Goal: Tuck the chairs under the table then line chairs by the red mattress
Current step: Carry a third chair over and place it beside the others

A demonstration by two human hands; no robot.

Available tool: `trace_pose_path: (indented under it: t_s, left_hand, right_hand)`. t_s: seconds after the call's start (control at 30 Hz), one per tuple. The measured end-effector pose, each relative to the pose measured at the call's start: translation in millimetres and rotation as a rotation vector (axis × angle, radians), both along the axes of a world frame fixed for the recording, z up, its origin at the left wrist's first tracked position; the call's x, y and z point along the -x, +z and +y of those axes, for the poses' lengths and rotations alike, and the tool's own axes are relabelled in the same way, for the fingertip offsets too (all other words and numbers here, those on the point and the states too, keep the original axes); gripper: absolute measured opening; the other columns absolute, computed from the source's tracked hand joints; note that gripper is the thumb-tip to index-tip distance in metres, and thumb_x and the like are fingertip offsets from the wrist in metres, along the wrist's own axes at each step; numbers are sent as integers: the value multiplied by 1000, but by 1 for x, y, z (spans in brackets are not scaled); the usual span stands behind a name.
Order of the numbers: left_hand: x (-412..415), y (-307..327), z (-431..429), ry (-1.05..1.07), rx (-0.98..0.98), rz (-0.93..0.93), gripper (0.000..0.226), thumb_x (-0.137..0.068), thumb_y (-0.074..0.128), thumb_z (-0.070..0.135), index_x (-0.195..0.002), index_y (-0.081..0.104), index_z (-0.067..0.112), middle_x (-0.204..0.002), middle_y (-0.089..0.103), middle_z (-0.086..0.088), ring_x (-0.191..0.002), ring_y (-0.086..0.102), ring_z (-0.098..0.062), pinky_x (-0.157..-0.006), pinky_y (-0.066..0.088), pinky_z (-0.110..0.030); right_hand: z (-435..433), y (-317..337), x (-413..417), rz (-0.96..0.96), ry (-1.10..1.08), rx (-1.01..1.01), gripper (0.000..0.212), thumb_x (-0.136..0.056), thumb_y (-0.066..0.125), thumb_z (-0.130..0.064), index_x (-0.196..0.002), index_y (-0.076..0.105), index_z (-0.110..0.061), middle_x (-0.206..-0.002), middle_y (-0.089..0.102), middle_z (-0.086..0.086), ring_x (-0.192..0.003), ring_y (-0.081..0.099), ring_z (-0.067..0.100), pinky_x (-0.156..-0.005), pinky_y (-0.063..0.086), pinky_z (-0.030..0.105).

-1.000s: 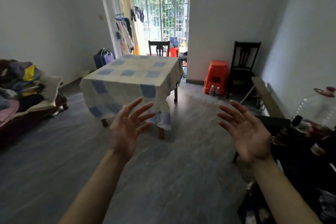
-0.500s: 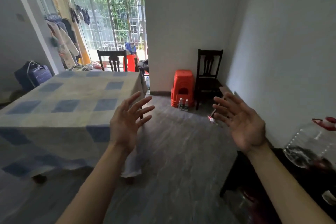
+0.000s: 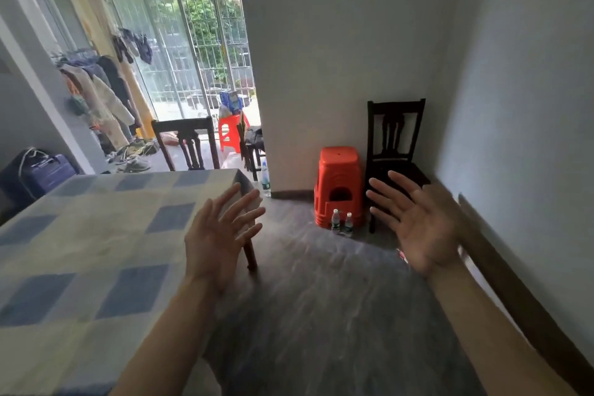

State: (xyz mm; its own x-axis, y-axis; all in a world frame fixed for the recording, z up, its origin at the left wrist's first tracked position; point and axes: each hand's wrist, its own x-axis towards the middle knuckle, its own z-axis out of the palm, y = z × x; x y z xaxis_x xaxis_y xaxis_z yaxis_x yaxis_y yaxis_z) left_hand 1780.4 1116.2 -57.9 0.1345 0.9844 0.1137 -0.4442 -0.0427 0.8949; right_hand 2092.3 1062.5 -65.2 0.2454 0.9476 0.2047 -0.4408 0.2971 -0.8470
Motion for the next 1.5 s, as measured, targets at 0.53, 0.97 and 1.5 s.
trace_pose_path:
  t_s: [0.53, 0.97, 1.5]
  left_hand:
    - [-73, -40, 503, 91, 23, -118, 53, -106, 29, 45, -142, 58, 19, -136, 69, -10, -124, 64, -38, -108, 42, -57]
    - [-41, -48, 837, 327, 40, -76, 52, -98, 43, 47, -139, 61, 19, -136, 69, -10, -122, 66, -36, -97, 47, -51]
    - [93, -47, 1147, 864, 13, -35, 53, -103, 33, 46, -138, 61, 19, -132, 71, -9, -111, 72, -28, -91, 44, -46]
  right_hand:
    - [513, -6, -56, -76, 134, 27, 47, -105, 34, -32, -139, 58, -12, -142, 60, 22, -131, 58, 38, -113, 38, 56]
    - [937, -31, -6, -110, 390, 41, 47, -103, 34, -36, -136, 59, -16, -139, 64, 17, -130, 59, 37, -101, 47, 47]
    - [1369, -12, 183, -172, 919, -24, 50, -101, 37, -38, -139, 57, -13, -139, 64, 18, -129, 59, 40, -107, 44, 55]
